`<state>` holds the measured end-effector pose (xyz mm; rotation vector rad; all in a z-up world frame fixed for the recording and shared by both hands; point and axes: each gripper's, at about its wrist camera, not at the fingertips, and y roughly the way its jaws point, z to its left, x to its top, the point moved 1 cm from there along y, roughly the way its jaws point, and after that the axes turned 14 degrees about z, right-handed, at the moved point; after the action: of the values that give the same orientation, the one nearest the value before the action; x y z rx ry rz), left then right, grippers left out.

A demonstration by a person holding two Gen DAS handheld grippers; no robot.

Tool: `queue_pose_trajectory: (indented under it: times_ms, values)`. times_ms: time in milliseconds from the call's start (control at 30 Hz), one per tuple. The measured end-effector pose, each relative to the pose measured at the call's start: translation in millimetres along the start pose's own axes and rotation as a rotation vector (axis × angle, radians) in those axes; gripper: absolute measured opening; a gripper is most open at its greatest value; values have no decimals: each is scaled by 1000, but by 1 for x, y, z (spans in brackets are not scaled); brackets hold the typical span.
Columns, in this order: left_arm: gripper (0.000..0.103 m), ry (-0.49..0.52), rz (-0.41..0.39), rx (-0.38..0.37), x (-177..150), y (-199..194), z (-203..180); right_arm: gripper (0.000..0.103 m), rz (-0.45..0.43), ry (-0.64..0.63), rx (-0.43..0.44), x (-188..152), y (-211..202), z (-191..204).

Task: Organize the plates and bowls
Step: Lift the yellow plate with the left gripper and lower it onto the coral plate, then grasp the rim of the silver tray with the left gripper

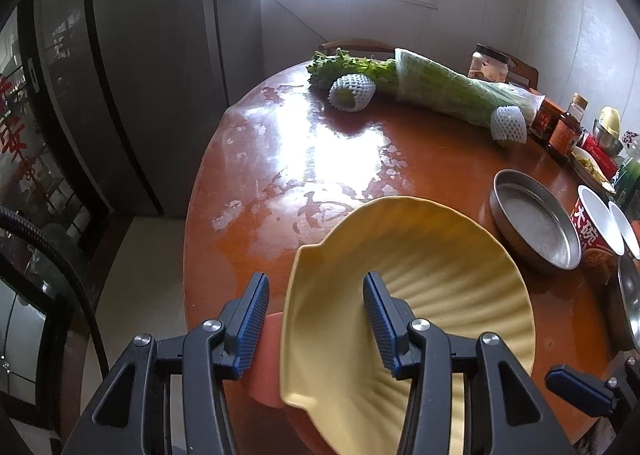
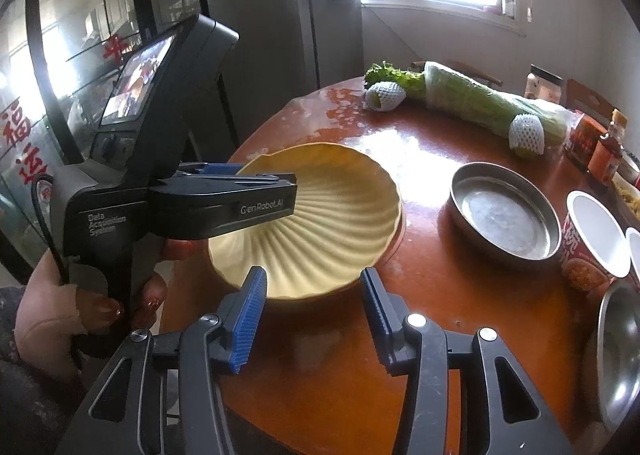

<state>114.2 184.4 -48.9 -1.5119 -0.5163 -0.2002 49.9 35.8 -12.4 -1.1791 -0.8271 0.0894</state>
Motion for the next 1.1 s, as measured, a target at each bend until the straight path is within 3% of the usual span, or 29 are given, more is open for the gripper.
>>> queue_pose_trajectory:
  times_ms: [367,700,933,1100]
  values:
    - [50,-1,-41,-32,-1,-25,-2,50,-47,59,-25,-1,-18,-30]
    - [51,82,-59,-97,0,-49,-43,50,-68,136,-61,-2,-27,-73]
    - [51,138,-29,-137,3,-44,-75,50,-23,94,-143,20,-4,-101]
    - [51,170,0,-129,9,-33,-91,50,35,62,-152,33,25,-115]
